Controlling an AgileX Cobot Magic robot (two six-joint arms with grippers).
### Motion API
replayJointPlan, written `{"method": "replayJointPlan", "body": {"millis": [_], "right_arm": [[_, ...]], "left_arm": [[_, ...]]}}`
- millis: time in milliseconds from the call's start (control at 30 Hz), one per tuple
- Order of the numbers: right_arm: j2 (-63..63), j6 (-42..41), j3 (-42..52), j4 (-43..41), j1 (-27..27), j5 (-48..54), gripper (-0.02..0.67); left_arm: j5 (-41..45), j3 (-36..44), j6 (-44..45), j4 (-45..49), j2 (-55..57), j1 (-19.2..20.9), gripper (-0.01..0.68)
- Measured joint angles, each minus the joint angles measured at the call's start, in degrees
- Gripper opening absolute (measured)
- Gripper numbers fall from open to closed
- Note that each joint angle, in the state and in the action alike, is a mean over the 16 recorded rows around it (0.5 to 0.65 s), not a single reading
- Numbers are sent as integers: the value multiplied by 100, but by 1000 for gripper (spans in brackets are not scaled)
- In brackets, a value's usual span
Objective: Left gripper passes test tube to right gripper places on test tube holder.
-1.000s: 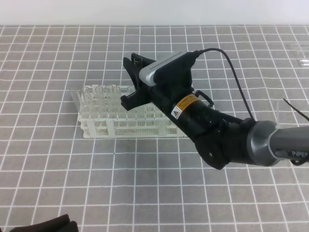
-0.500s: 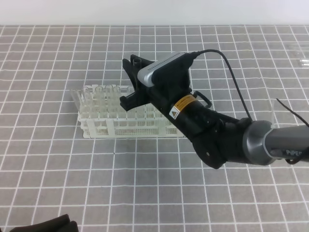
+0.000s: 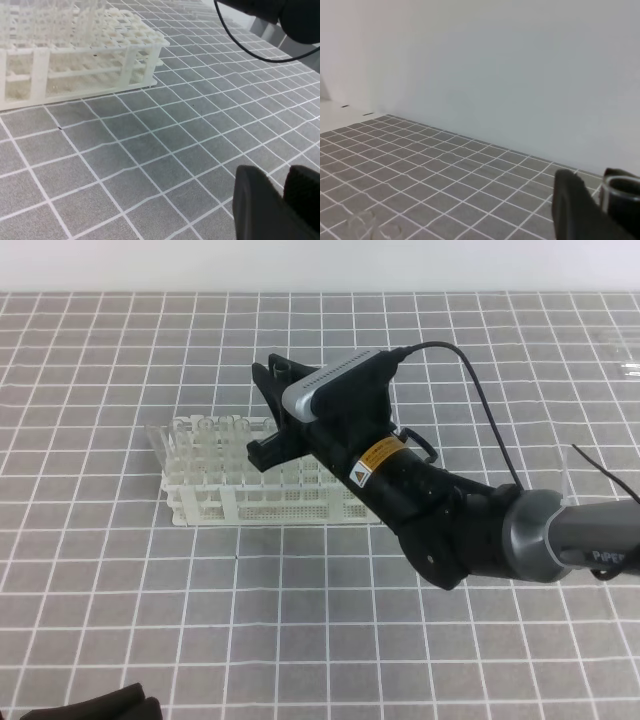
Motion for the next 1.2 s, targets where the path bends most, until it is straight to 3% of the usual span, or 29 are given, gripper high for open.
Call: {"method": "replayJointPlan", "body": {"millis": [800, 1200], "right_arm": [[-190, -99, 74, 176, 0, 395, 28], [-2112, -449, 1250, 201, 0, 763, 19]], "left_arm": [[3, 9, 2, 36, 1, 0, 11], [6, 9, 4, 36, 3, 1, 11]]}}
